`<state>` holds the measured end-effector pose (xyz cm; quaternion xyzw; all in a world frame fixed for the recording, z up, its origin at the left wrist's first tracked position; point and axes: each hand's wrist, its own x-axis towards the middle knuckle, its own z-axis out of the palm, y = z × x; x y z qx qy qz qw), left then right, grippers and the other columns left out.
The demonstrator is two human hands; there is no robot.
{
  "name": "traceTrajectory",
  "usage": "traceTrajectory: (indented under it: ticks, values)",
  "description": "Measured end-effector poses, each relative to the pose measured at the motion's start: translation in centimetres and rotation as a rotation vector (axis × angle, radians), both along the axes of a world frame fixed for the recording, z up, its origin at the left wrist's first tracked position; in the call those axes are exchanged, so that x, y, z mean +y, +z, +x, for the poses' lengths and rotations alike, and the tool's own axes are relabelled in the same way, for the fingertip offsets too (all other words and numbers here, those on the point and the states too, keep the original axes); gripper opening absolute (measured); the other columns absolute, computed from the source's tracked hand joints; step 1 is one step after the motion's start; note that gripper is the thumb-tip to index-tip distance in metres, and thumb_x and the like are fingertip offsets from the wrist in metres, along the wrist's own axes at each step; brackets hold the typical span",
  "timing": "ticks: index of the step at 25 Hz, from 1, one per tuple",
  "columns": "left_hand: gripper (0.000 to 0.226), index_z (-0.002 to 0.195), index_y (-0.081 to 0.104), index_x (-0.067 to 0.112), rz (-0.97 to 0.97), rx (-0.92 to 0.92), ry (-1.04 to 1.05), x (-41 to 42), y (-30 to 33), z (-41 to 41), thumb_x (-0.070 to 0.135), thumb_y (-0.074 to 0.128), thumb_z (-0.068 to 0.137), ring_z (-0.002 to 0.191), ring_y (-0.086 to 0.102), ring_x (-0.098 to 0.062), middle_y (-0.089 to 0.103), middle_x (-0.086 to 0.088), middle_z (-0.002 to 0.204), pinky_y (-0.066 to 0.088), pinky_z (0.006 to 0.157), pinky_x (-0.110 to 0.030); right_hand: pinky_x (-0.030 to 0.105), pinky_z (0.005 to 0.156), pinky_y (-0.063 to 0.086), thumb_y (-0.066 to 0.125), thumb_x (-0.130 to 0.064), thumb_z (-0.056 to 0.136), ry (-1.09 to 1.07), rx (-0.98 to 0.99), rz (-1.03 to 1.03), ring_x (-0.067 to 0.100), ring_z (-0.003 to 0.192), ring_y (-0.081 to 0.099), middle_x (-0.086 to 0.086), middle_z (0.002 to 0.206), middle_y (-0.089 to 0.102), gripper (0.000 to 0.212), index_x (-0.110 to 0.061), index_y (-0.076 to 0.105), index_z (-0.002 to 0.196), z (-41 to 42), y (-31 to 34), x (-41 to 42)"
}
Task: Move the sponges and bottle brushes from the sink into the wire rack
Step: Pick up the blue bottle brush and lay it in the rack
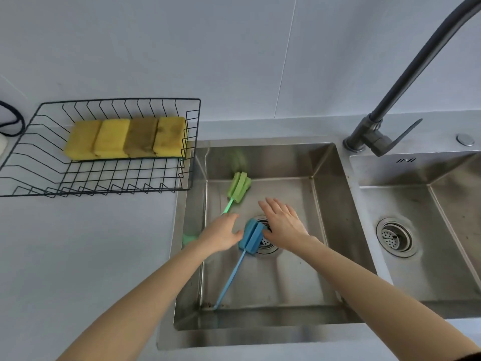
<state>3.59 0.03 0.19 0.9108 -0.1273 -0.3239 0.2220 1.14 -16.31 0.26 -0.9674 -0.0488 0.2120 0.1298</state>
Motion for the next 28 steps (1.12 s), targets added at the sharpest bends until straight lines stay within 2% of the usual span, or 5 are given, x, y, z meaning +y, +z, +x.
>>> traceTrajectory:
  ticks: [3, 6, 10, 16, 28]
  values:
    - [0.054, 0.136, 0.033, 0.009, 0.044, 0.122, 0.021, 0.8, -3.5, -1.4, 0.026, 0.05, 0.088, 0.13, 0.041, -0.026, 0.041, -0.012, 0.143, 0.035, 0.106, -0.036, 0.038, 0.119, 0.009, 0.054, -0.011, 0.087, 0.058, 0.053, -0.033, 0.025, 0.146, 0.009, 0.007, 0.158, 0.012, 0.074, -0.015, 0.011, 0.148, 0.0, -2.5, 0.8]
    - [0.036, 0.119, 0.05, 0.01, 0.053, 0.197, 0.054, 1.3, -6.2, -2.6, 0.023, 0.052, 0.086, 0.112, 0.053, -0.028, 0.056, -0.012, 0.12, 0.043, 0.09, -0.034, 0.039, 0.119, 0.009, 0.058, -0.011, 0.085, 0.148, 0.083, -0.064, 0.026, 0.146, 0.008, 0.006, 0.158, 0.012, 0.078, -0.015, 0.011, 0.148, 0.2, -4.4, 1.2]
    - [0.028, 0.105, 0.055, 0.008, 0.08, 0.278, 0.094, 1.6, -8.3, -4.0, 0.025, 0.057, 0.082, 0.095, 0.056, -0.024, 0.054, -0.005, 0.097, 0.045, 0.081, -0.035, 0.041, 0.119, 0.006, 0.058, -0.018, 0.087, 0.25, 0.089, -0.116, 0.025, 0.146, 0.004, 0.004, 0.158, 0.013, 0.074, -0.016, 0.015, 0.147, 0.7, -6.3, 1.2]
    - [0.032, 0.109, 0.052, 0.009, 0.091, 0.346, 0.134, 1.4, -9.7, -5.0, 0.024, 0.06, 0.081, 0.099, 0.058, -0.026, 0.06, -0.01, 0.105, 0.046, 0.084, -0.036, 0.043, 0.118, 0.004, 0.051, -0.014, 0.09, 0.288, 0.054, -0.122, 0.024, 0.146, 0.005, 0.006, 0.155, 0.019, 0.061, -0.016, 0.023, 0.144, 0.1, -8.4, 2.1]
    - [0.024, 0.105, 0.06, 0.009, 0.089, 0.342, 0.15, 2.3, -8.3, -4.3, 0.016, 0.056, 0.083, 0.101, 0.059, -0.026, 0.064, -0.01, 0.112, 0.047, 0.086, -0.033, 0.032, 0.11, 0.023, 0.053, -0.005, 0.084, 0.051, 0.003, -0.117, 0.026, 0.127, 0.036, 0.006, 0.135, 0.039, 0.052, -0.017, 0.041, 0.133, -0.6, -7.6, -0.7]
